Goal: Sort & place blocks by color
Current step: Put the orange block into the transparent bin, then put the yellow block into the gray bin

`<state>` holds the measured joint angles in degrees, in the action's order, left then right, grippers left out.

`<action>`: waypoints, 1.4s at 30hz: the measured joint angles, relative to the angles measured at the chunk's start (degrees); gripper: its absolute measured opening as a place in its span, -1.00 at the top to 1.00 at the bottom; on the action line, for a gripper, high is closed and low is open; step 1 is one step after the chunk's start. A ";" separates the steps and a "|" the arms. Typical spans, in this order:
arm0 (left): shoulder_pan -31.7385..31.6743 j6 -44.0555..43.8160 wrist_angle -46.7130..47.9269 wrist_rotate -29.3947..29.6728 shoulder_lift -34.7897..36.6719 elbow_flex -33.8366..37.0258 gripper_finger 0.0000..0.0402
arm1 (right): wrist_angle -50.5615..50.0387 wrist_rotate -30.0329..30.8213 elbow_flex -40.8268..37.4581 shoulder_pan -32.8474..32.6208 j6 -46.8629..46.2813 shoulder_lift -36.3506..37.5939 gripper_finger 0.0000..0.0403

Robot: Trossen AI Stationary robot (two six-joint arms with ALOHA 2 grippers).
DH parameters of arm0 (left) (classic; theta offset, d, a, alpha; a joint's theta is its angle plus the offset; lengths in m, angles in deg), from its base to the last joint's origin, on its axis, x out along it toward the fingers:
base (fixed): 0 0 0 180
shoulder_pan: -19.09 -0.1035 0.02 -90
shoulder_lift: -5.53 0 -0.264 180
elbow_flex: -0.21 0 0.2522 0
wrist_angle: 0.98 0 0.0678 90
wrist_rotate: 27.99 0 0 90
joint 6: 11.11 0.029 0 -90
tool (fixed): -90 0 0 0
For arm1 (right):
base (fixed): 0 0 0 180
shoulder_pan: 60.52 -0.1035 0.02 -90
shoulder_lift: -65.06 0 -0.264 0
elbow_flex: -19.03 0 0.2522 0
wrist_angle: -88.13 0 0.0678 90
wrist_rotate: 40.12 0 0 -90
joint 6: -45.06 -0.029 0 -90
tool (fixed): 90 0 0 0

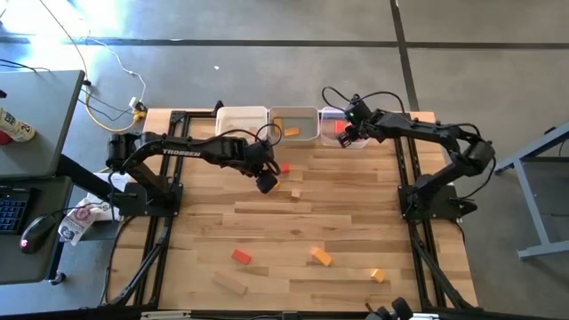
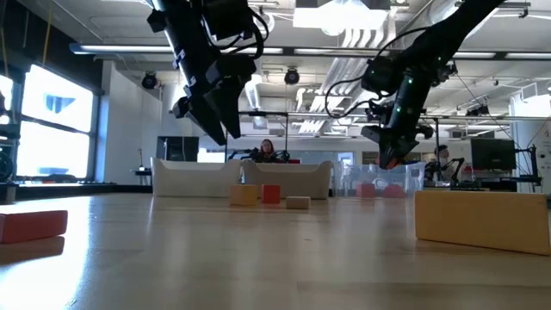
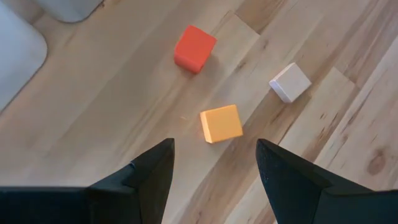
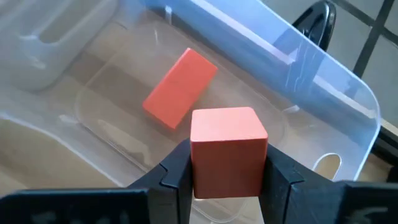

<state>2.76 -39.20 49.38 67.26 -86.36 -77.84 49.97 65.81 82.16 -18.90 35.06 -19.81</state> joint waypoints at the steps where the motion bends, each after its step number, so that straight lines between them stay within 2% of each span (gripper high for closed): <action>1: 0.05 -0.33 0.00 0.01 0.00 0.00 -0.06 | 0.00 0.06 0.00 0.05 -0.02 -0.33 0.47; 5: 0.32 -1.70 0.00 0.14 -0.02 0.00 -0.06 | 0.00 -0.05 0.00 0.03 -0.26 -1.04 0.45; 11: 0.79 -3.21 0.05 0.11 -0.68 0.09 -0.06 | 0.00 0.15 0.00 0.03 -0.44 -1.04 0.06; 15: 1.46 -3.26 -0.71 0.21 -1.88 0.12 -0.06 | 0.07 0.16 0.03 0.03 -0.03 -1.04 -0.10; 25: 2.89 -3.30 -3.20 2.02 -3.83 0.12 -0.06 | 0.11 0.14 0.15 -0.02 -0.27 -0.90 -0.13; 42: 3.05 -3.26 -8.32 2.90 -14.00 0.07 -0.06 | 0.17 0.11 0.17 -1.17 -0.46 5.26 -0.14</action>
<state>5.81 -42.47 41.06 70.16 -100.37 -77.78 50.14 65.92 82.33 -20.07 34.60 -14.55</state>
